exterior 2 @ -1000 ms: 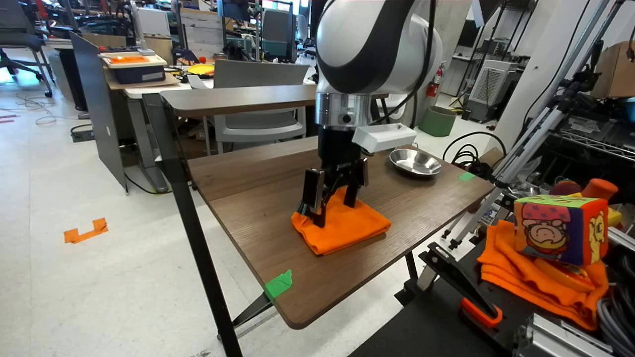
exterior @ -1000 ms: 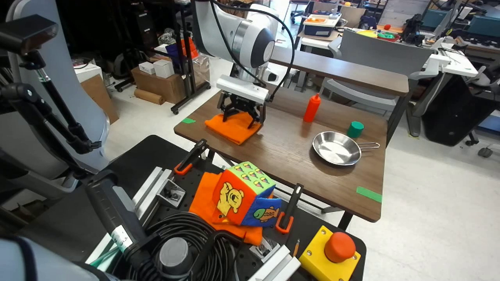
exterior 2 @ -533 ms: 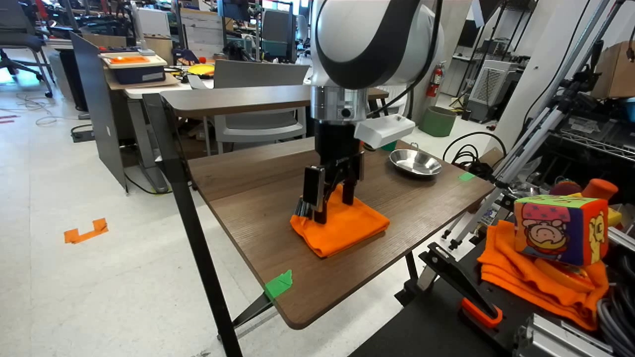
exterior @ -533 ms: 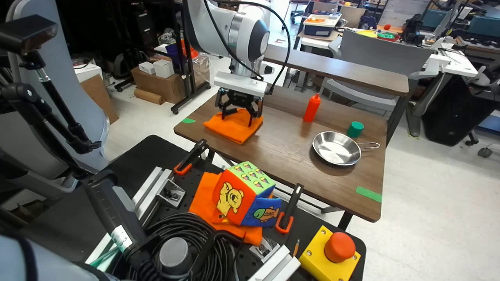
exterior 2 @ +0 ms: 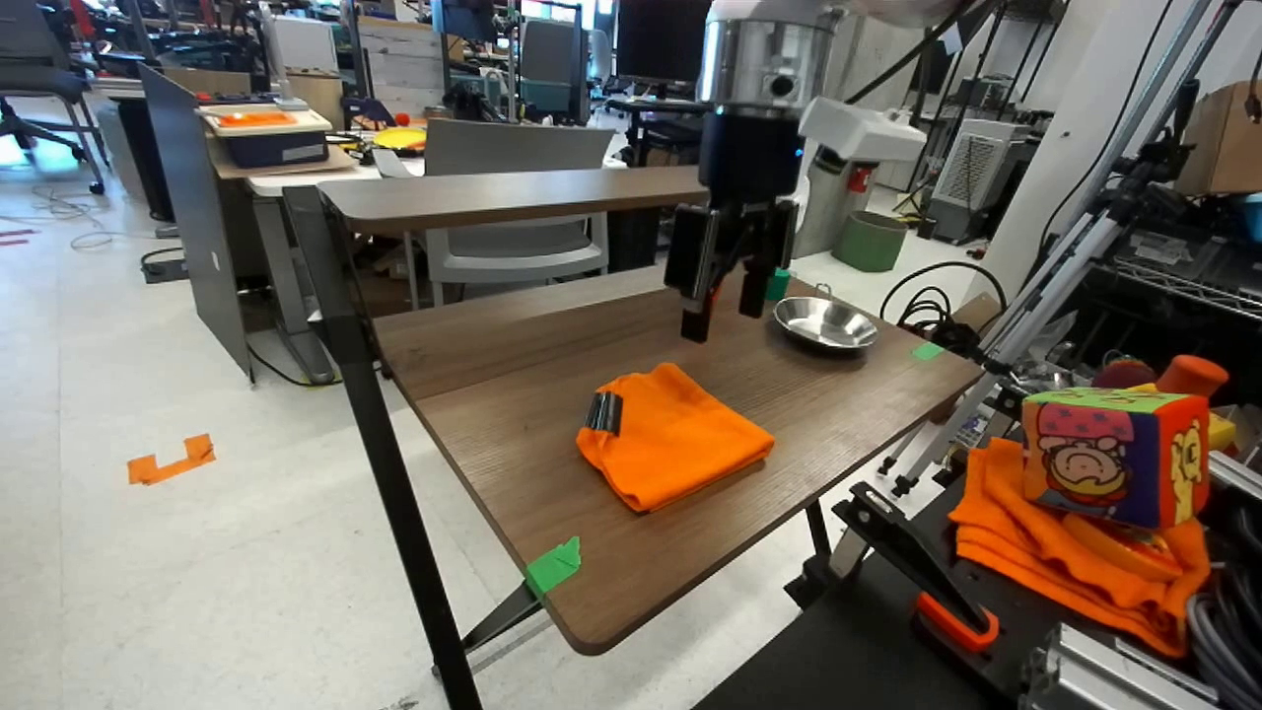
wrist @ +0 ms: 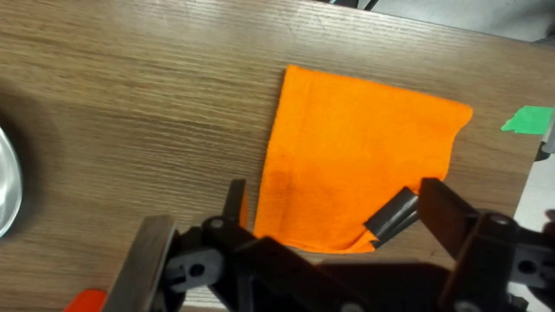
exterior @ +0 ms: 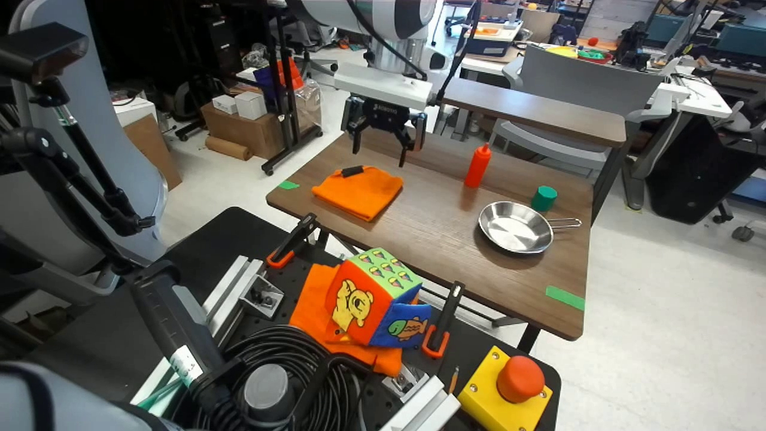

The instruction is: Slide the orange cloth slightly to the left

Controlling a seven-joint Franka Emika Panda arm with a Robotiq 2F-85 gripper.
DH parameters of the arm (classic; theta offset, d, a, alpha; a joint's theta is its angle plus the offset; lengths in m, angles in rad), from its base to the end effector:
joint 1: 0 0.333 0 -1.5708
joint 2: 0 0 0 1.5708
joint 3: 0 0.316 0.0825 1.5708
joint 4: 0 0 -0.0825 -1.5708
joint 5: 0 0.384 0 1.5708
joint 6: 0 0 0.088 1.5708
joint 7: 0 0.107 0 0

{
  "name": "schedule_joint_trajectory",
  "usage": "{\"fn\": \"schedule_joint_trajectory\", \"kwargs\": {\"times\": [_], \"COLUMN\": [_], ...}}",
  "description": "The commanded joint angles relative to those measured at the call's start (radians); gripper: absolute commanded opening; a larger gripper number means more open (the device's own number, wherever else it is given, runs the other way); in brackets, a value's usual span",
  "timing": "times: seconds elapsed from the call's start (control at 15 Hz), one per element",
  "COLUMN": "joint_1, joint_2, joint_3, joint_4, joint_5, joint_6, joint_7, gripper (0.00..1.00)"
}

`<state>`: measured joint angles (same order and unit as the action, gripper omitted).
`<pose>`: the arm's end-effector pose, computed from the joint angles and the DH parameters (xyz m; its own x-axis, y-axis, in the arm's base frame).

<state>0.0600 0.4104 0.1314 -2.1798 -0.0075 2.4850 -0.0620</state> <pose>0.5396 0.1061 0.1923 0.9632 0.2502 -0.0982 0.2458 -0.9678 -0.0545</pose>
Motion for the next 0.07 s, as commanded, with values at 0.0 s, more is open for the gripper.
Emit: {"fn": "schedule_joint_trajectory", "kwargs": {"times": [0.0], "joint_1": [0.009], "joint_2": [-0.010], "joint_3": [-0.009], "joint_4": [-0.009], "joint_5": [0.007], "joint_6": [0.000], "joint_7": [-0.004], "gripper": [1.00]}}
